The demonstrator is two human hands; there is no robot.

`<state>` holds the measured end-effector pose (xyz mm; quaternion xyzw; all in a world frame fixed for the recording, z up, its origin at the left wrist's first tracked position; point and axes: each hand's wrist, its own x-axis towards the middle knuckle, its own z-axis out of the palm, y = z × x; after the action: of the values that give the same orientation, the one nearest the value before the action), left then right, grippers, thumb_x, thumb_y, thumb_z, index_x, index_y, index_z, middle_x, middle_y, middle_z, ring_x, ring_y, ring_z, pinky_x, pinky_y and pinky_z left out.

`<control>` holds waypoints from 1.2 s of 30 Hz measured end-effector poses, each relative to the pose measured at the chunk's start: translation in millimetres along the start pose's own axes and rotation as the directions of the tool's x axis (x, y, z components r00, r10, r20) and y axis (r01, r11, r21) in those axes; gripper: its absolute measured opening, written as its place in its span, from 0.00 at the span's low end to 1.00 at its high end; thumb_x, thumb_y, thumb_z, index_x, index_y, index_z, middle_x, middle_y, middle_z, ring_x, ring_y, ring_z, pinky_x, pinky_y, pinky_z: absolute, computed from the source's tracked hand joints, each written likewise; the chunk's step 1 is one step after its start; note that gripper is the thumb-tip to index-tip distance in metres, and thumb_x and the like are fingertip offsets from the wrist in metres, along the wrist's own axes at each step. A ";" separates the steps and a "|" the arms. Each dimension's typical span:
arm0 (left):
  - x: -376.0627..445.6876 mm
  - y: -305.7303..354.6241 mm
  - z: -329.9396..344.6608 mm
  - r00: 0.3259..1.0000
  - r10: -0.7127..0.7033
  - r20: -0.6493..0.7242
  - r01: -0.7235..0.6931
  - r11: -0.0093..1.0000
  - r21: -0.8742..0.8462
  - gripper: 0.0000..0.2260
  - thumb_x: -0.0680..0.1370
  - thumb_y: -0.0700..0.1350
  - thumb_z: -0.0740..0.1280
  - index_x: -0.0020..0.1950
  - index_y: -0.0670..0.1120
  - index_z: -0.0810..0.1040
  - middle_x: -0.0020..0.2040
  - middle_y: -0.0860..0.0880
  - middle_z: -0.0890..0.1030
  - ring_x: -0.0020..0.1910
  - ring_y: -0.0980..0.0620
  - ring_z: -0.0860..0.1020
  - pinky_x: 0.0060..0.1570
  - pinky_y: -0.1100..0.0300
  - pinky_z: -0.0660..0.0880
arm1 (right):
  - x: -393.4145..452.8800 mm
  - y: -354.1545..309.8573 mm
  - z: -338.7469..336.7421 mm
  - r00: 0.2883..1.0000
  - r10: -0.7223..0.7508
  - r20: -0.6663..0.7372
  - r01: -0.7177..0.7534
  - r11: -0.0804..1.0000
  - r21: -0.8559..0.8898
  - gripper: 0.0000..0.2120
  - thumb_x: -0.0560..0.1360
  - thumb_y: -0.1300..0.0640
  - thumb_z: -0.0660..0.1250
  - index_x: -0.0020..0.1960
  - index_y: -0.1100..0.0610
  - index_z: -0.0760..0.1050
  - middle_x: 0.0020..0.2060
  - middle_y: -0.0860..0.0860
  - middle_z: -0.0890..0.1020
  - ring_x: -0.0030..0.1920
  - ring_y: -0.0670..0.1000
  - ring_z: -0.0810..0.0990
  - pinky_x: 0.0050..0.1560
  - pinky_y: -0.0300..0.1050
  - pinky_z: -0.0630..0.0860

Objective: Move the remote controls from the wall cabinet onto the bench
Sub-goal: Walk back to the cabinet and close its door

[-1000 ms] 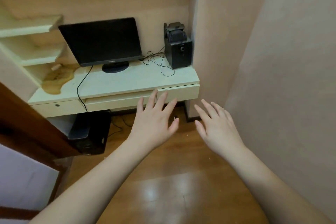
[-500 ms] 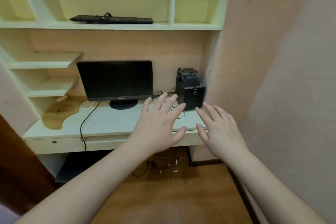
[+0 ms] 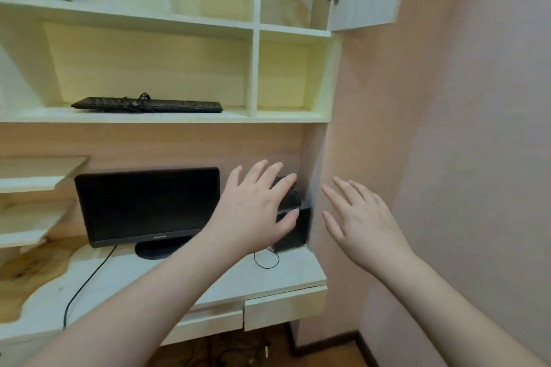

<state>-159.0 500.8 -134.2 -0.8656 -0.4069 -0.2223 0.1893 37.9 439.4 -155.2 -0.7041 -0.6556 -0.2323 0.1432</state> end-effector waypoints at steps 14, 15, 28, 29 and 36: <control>188.7 36.7 -2.5 0.991 0.031 -0.130 -0.017 0.994 0.109 0.29 0.76 0.65 0.49 0.76 0.55 0.59 0.75 0.50 0.63 0.75 0.49 0.59 0.70 0.44 0.59 | 135.3 117.7 -7.7 0.980 0.000 -0.199 -0.003 1.000 -0.015 0.26 0.74 0.43 0.52 0.67 0.52 0.73 0.66 0.52 0.76 0.64 0.56 0.75 0.61 0.53 0.72; 202.1 38.1 -1.5 0.991 0.027 -0.129 -0.012 0.994 0.113 0.29 0.77 0.65 0.50 0.76 0.55 0.59 0.76 0.50 0.63 0.75 0.49 0.58 0.70 0.44 0.59 | 146.1 125.7 -7.6 0.979 -0.009 -0.205 0.007 1.000 -0.011 0.26 0.74 0.43 0.51 0.68 0.52 0.72 0.66 0.51 0.75 0.65 0.56 0.74 0.62 0.53 0.71; 294.5 -4.6 29.4 0.985 -0.022 -0.172 0.043 0.992 0.118 0.30 0.75 0.64 0.48 0.76 0.56 0.60 0.74 0.52 0.65 0.74 0.51 0.61 0.69 0.46 0.61 | 253.8 155.4 4.9 0.971 -0.035 -0.237 0.038 0.999 0.010 0.29 0.77 0.40 0.46 0.75 0.48 0.59 0.74 0.47 0.63 0.73 0.51 0.61 0.70 0.47 0.59; 298.0 -12.5 32.8 0.983 -0.025 -0.181 0.047 0.992 0.117 0.31 0.75 0.64 0.46 0.75 0.56 0.61 0.74 0.52 0.65 0.73 0.51 0.61 0.68 0.47 0.62 | 261.0 150.2 7.1 0.970 -0.034 -0.241 0.038 0.999 0.011 0.29 0.77 0.40 0.46 0.75 0.47 0.59 0.74 0.47 0.63 0.73 0.51 0.61 0.70 0.47 0.59; 317.5 -70.7 45.2 0.974 0.030 -0.225 -0.004 0.993 0.115 0.34 0.72 0.65 0.41 0.74 0.55 0.63 0.72 0.52 0.67 0.72 0.51 0.63 0.66 0.47 0.64 | 308.5 112.0 15.9 0.940 -0.019 -0.341 0.008 0.999 -0.033 0.30 0.74 0.41 0.46 0.70 0.51 0.69 0.69 0.51 0.73 0.70 0.55 0.68 0.66 0.51 0.65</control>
<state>-23.4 762.9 9.8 -0.8257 -0.3874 -0.2943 0.2855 161.0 700.6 1.6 -0.6508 -0.6221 -0.3617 0.2421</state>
